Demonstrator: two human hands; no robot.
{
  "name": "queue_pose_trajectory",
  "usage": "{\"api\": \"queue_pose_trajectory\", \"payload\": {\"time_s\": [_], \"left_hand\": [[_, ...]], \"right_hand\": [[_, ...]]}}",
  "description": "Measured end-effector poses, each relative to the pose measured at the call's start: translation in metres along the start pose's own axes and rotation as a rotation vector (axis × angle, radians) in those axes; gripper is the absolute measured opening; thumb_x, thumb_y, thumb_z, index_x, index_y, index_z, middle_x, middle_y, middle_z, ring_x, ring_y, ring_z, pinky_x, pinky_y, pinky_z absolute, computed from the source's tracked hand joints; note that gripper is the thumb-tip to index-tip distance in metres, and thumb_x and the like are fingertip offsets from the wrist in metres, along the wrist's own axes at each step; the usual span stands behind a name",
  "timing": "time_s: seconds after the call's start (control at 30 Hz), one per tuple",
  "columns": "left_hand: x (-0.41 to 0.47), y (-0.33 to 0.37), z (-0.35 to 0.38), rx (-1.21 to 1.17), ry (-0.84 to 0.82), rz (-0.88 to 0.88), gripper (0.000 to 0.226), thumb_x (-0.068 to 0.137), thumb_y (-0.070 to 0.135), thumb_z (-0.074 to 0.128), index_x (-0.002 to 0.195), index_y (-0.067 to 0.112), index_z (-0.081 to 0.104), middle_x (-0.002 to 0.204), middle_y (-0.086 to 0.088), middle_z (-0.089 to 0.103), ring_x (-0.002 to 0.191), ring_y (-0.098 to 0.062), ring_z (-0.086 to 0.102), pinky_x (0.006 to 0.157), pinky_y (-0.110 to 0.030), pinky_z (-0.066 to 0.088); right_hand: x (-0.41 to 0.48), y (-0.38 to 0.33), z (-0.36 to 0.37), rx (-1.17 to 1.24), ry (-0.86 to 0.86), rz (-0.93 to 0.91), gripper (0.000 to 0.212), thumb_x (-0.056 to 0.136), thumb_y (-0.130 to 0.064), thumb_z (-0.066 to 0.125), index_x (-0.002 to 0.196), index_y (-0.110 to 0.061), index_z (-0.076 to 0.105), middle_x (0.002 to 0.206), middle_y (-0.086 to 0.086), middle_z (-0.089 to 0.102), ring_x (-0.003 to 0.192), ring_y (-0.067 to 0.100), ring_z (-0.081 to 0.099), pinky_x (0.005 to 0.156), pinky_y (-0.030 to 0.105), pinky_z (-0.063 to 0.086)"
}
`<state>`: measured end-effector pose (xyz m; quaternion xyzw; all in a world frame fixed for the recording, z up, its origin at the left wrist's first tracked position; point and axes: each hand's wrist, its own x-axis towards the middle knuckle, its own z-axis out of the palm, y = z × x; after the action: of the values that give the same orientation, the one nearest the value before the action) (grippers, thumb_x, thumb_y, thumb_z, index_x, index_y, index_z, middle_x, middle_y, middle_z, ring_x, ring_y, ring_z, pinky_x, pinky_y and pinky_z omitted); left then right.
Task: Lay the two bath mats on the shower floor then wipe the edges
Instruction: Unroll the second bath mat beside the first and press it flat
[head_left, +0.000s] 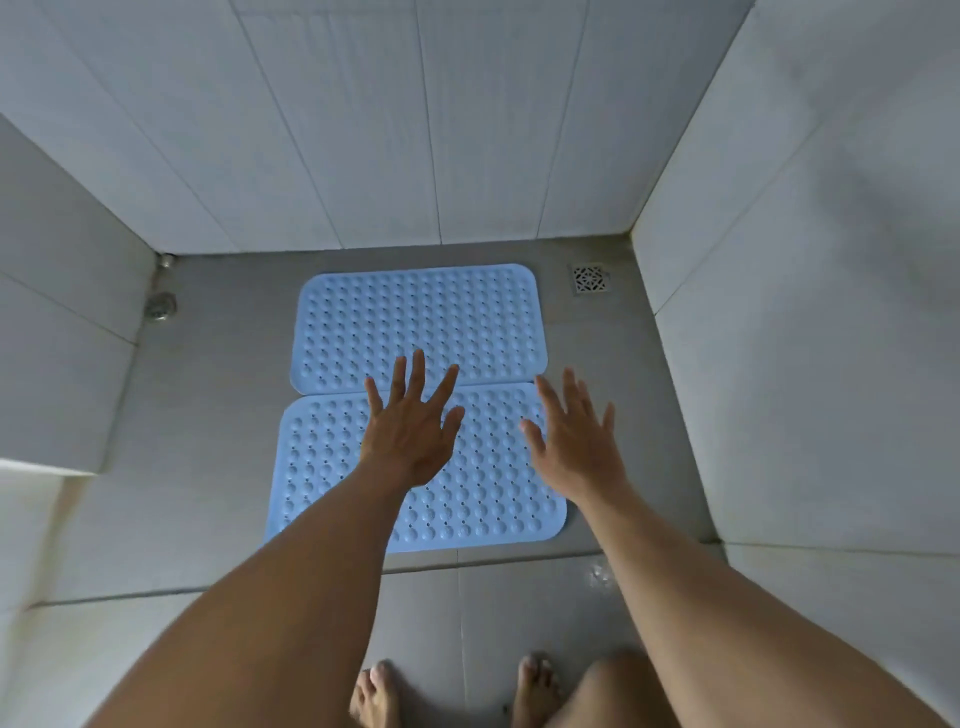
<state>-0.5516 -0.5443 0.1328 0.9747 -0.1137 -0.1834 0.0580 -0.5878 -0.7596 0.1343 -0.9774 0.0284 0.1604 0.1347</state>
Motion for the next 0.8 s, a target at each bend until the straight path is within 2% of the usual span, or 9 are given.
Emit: {"api": "queue_pose_trajectory", "payload": {"time_s": [0.1, 0.27, 0.47, 0.7, 0.8], "left_hand": [[-0.029, 0.024, -0.092, -0.018, 0.036, 0.003, 0.059, 0.103, 0.051, 0.010, 0.157, 0.035, -0.009, 0.164, -0.008, -0.023, 0.149, -0.029, -0.023, 0.119, -0.062, -0.007], [-0.057, 0.064, -0.229, -0.049, 0.108, 0.025, 0.058, 0.103, 0.051, 0.010, 0.158, 0.036, -0.004, 0.165, -0.008, -0.019, 0.151, -0.028, -0.020, 0.120, -0.060, -0.007], [-0.054, 0.092, -0.349, -0.108, 0.217, 0.098, 0.055, 0.105, 0.046, 0.016, 0.159, 0.032, 0.009, 0.166, -0.009, -0.012, 0.153, -0.027, -0.013, 0.121, -0.057, -0.002], [-0.029, 0.100, -0.485, -0.120, 0.249, 0.209, 0.054, 0.105, 0.049, 0.017, 0.156, 0.034, 0.020, 0.167, -0.007, -0.001, 0.153, -0.026, -0.006, 0.122, -0.057, 0.002], [-0.016, 0.103, -0.542, -0.095, 0.294, 0.272, 0.055, 0.105, 0.051, 0.017, 0.157, 0.033, 0.020, 0.167, -0.007, 0.002, 0.154, -0.027, -0.004, 0.122, -0.057, 0.004]], "right_hand": [[-0.032, -0.015, -0.095, 0.059, 0.043, 0.039, 0.066, 0.104, -0.051, 0.028, 0.159, -0.025, 0.005, 0.167, 0.012, -0.003, 0.154, 0.028, 0.002, 0.121, 0.059, 0.008], [-0.067, -0.030, -0.232, -0.032, 0.076, 0.015, 0.067, 0.103, -0.056, 0.027, 0.159, -0.025, 0.007, 0.167, 0.011, -0.002, 0.154, 0.028, 0.002, 0.120, 0.058, 0.008], [-0.074, -0.038, -0.344, -0.063, 0.187, 0.042, 0.068, 0.101, -0.057, 0.031, 0.157, -0.023, 0.015, 0.167, 0.010, -0.002, 0.154, 0.026, 0.000, 0.120, 0.059, 0.009], [-0.062, -0.056, -0.459, -0.041, 0.304, 0.114, 0.069, 0.101, -0.058, 0.033, 0.158, -0.025, 0.013, 0.167, 0.011, -0.005, 0.154, 0.025, -0.002, 0.121, 0.058, 0.007], [-0.052, -0.065, -0.505, -0.054, 0.362, 0.150, 0.069, 0.101, -0.056, 0.033, 0.159, -0.025, 0.012, 0.167, 0.012, -0.006, 0.154, 0.027, -0.002, 0.121, 0.058, 0.008]]}}
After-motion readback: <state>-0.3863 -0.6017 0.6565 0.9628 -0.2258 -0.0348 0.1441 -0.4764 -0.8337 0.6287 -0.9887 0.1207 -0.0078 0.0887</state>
